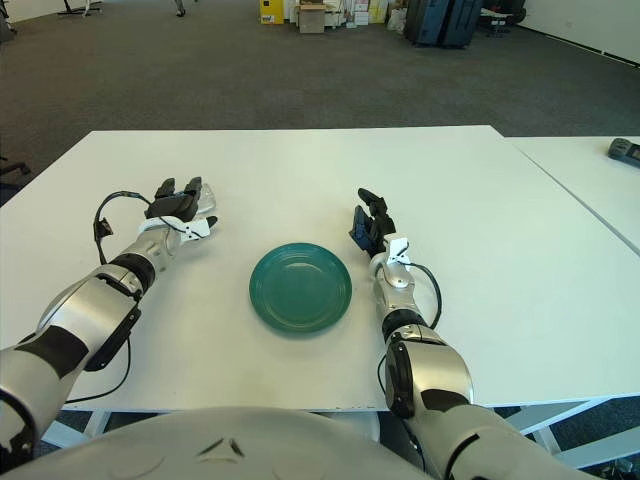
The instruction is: Put the bottle into the plate.
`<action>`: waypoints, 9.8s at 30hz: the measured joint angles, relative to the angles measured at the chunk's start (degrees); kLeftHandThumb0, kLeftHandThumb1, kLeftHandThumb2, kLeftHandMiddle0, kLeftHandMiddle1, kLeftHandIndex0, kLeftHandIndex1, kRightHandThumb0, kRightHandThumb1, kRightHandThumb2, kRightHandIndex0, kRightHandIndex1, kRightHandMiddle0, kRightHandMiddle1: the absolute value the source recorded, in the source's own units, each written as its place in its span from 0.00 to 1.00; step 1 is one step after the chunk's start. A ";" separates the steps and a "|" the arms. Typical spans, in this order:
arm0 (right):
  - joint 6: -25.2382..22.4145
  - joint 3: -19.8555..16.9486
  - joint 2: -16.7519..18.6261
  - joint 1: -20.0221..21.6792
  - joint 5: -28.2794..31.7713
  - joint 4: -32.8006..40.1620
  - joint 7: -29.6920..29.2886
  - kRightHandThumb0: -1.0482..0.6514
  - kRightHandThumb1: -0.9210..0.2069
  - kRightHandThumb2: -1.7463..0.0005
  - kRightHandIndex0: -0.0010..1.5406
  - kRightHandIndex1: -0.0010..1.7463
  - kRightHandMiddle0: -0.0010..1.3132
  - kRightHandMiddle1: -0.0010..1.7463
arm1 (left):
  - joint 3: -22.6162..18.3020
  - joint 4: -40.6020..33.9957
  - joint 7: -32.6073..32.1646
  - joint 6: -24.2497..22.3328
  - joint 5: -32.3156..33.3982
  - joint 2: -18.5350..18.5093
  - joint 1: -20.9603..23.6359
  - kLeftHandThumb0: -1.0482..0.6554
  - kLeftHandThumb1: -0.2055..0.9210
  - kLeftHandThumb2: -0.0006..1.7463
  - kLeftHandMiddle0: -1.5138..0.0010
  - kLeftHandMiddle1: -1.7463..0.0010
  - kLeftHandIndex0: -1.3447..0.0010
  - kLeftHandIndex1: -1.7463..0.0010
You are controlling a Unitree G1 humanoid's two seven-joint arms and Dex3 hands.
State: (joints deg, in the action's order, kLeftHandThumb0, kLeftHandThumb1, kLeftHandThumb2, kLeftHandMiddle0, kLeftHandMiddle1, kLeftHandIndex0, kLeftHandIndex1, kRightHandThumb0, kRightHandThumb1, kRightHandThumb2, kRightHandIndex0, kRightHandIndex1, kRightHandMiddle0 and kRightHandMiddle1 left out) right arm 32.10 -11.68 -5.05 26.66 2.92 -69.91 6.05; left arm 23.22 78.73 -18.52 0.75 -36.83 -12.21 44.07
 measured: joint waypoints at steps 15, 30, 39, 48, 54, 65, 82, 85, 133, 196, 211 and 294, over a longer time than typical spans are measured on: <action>0.70 -0.14 -0.62 -1.13 0.34 0.55 1.12 0.17 0.00 0.53 0.18 0.01 0.00 0.36 | -13.20 -2.03 6.34 -0.68 10.94 0.43 1.04 0.00 1.00 0.32 0.81 0.96 1.00 0.81; 0.83 -0.42 -0.90 -1.51 0.71 0.82 1.90 0.18 0.00 0.52 0.19 0.01 0.00 0.37 | -15.31 -2.09 8.73 -0.19 11.48 -0.29 0.66 0.03 1.00 0.25 0.75 0.96 1.00 0.55; 0.82 -0.43 -0.88 -1.55 0.85 0.93 1.89 0.18 0.00 0.51 0.19 0.01 0.00 0.38 | -10.64 -1.97 9.52 -0.43 7.13 -0.79 0.61 0.16 0.97 0.14 0.66 0.25 0.99 0.36; 0.83 -0.75 -0.66 -1.60 1.15 1.23 2.88 0.16 0.00 0.50 0.18 0.00 0.00 0.38 | -0.80 -1.24 9.47 -1.87 -1.72 -0.60 0.43 0.15 0.88 0.17 0.70 0.19 1.00 0.29; 0.85 -1.45 -0.45 -1.78 2.30 1.49 3.87 0.14 0.00 0.51 0.18 0.00 0.00 0.38 | 9.01 -0.88 9.42 -2.80 -10.56 -0.62 0.55 0.11 0.86 0.15 0.74 0.40 1.00 0.29; 0.95 -1.65 -0.13 -1.93 2.69 2.19 4.42 0.13 0.00 0.48 0.19 0.01 0.00 0.40 | 16.81 -0.73 9.40 -2.98 -14.94 -0.97 1.29 0.32 0.66 0.49 0.48 0.04 0.70 0.06; 1.60 -2.27 0.27 -2.58 3.41 2.77 5.47 0.12 0.00 0.44 0.21 0.01 0.00 0.43 | 18.53 -0.72 2.20 0.79 -15.26 -1.90 -0.17 0.37 0.64 0.56 0.23 0.00 0.61 0.06; 1.60 -2.43 0.33 -2.57 3.50 2.77 5.70 0.12 0.00 0.44 0.21 0.01 0.00 0.43 | 18.54 -0.71 0.88 2.05 -15.26 -2.01 -0.49 0.37 0.64 0.56 0.23 0.00 0.61 0.06; 1.38 -3.21 1.09 -1.16 4.69 1.75 6.45 0.14 0.00 0.49 0.22 0.01 0.00 0.42 | 18.88 -30.76 -19.48 20.22 -19.04 2.40 -8.12 0.34 0.45 0.76 0.21 0.00 0.54 0.00; -0.20 -4.02 1.14 -0.68 4.97 1.42 7.09 0.20 0.00 0.49 0.18 0.00 0.00 0.39 | 18.57 -44.93 22.99 43.08 -9.47 -9.14 -11.15 0.00 1.00 0.46 0.99 0.97 1.00 0.95; -0.37 -3.94 1.09 -0.67 4.66 1.43 6.74 0.21 0.00 0.48 0.18 0.00 0.00 0.38 | 15.20 -48.27 25.28 41.67 -7.81 -9.33 -11.44 0.00 1.00 0.45 1.00 1.00 0.98 0.99; -0.34 -3.88 1.27 -0.19 3.45 0.59 4.50 0.13 0.00 0.46 0.24 0.02 0.00 0.46 | -36.65 -4.24 29.91 37.04 44.96 11.22 -14.68 0.14 1.00 0.56 0.81 0.96 1.00 0.57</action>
State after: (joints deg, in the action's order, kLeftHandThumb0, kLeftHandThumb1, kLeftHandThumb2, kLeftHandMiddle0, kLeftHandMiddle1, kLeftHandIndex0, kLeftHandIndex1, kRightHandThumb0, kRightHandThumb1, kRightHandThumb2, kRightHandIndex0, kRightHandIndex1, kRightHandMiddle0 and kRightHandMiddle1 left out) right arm 31.76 -15.55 -3.78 26.47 6.37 -69.31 10.55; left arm -13.43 74.49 11.39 37.78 8.13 -0.99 29.39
